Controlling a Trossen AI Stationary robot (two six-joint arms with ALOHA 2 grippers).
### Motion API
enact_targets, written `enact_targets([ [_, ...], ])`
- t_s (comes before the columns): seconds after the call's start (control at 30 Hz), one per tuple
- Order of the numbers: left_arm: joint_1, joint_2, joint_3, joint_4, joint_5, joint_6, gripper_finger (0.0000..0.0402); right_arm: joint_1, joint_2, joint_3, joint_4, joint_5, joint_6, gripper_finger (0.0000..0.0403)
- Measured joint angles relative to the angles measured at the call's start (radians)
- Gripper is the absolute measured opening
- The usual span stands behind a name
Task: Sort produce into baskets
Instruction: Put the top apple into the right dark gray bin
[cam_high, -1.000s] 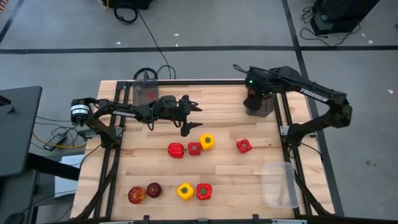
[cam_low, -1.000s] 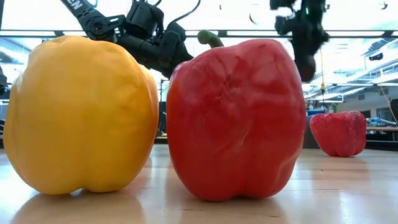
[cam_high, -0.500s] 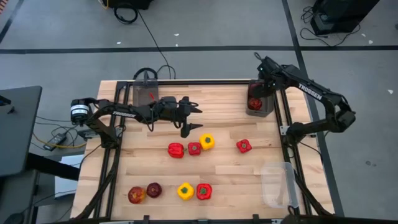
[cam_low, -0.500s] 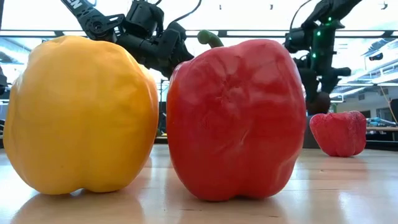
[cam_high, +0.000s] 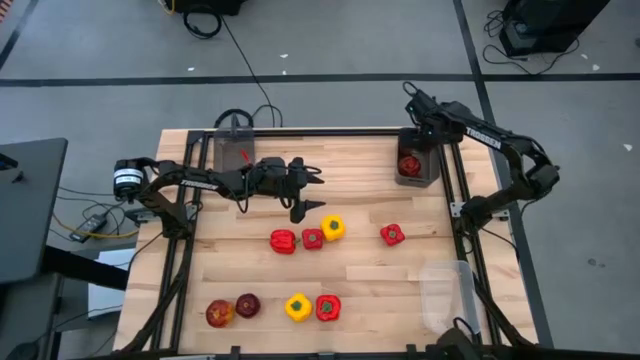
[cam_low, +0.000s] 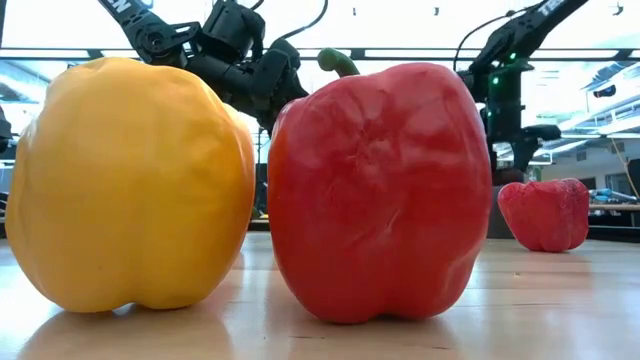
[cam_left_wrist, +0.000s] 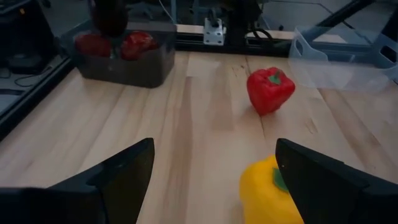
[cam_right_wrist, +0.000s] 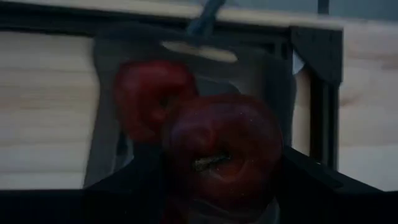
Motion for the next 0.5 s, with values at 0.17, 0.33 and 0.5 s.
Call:
enact_targets([
  [0.17,-0.001,0.0,0.0,-0.029,0.0,0.004,0.0339,-0.002,0.063,0.008,0.002,0.0,0.136,0.0246],
  [0.33,0.0,0.0,0.0,-0.088,0.0,0.049,0.0339,-0.013,0.123,0.008,0.001,-0.026,0.192,0.0249],
  [0.5,0.0,0.0,0.0,-0.14,0.0,0.08,0.0339,-0.016,0.136,0.007,0.068,-0.037,0.193,0.0262],
])
